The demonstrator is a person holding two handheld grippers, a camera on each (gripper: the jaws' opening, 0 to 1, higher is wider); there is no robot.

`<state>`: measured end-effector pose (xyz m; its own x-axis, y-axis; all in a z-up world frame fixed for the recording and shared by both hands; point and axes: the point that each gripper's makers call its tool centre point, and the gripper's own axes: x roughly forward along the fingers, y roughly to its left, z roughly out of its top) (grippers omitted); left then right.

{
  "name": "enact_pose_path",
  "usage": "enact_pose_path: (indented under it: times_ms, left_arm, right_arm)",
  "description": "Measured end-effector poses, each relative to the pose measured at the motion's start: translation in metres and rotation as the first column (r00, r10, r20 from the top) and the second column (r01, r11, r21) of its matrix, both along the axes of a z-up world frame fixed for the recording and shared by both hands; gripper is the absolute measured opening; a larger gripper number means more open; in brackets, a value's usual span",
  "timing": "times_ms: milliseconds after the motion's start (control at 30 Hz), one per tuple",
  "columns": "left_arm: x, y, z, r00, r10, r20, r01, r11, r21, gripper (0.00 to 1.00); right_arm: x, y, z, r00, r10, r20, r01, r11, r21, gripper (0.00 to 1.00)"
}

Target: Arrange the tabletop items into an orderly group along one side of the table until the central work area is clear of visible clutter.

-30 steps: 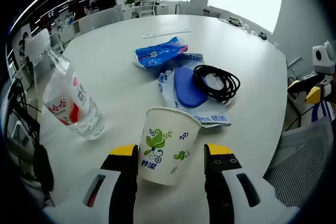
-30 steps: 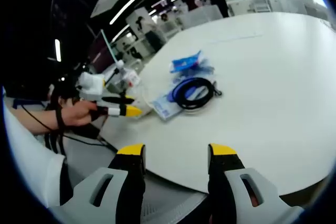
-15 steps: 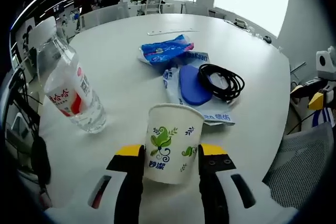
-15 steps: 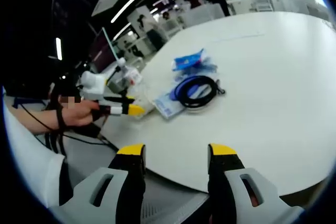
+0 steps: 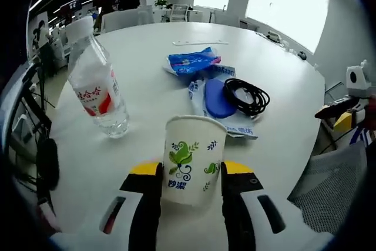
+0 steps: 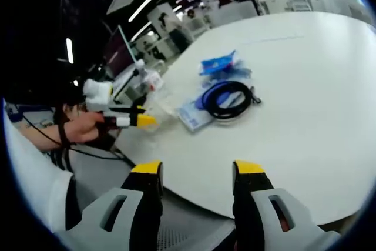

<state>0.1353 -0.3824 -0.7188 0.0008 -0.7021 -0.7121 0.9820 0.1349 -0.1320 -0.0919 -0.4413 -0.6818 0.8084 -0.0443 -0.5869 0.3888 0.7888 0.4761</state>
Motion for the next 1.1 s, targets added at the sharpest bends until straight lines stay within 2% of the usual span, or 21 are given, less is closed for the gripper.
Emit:
enact_pose_path:
  times_ms: [133, 267, 600, 767, 1100]
  left_arm:
    - [0.002, 0.012, 0.008, 1.000, 0.025, 0.000, -0.025, 0.999, -0.029, 0.39]
    - [-0.005, 0.023, 0.014, 1.000, 0.025, 0.013, -0.024, 0.999, -0.036, 0.39]
    - [-0.034, 0.037, 0.018, 0.999, -0.043, 0.029, 0.044, 0.998, -0.037, 0.39]
    - [-0.045, 0.037, 0.021, 0.996, -0.080, 0.041, 0.082, 0.996, -0.043, 0.39]
    - [-0.070, 0.034, 0.030, 0.977, -0.192, 0.091, 0.197, 0.979, -0.051, 0.39]
  right_arm:
    - [0.009, 0.000, 0.001, 0.999, 0.037, 0.001, -0.037, 0.999, -0.005, 0.46]
    - [0.019, 0.003, 0.002, 0.997, 0.078, 0.000, -0.078, 0.997, -0.011, 0.46]
    - [0.052, 0.026, 0.004, 0.979, 0.205, 0.009, -0.205, 0.979, -0.015, 0.46]
    - [0.066, 0.041, 0.006, 0.963, 0.270, 0.014, -0.270, 0.963, -0.017, 0.46]
    - [0.087, 0.067, 0.011, 0.926, 0.376, 0.030, -0.376, 0.926, -0.022, 0.45]
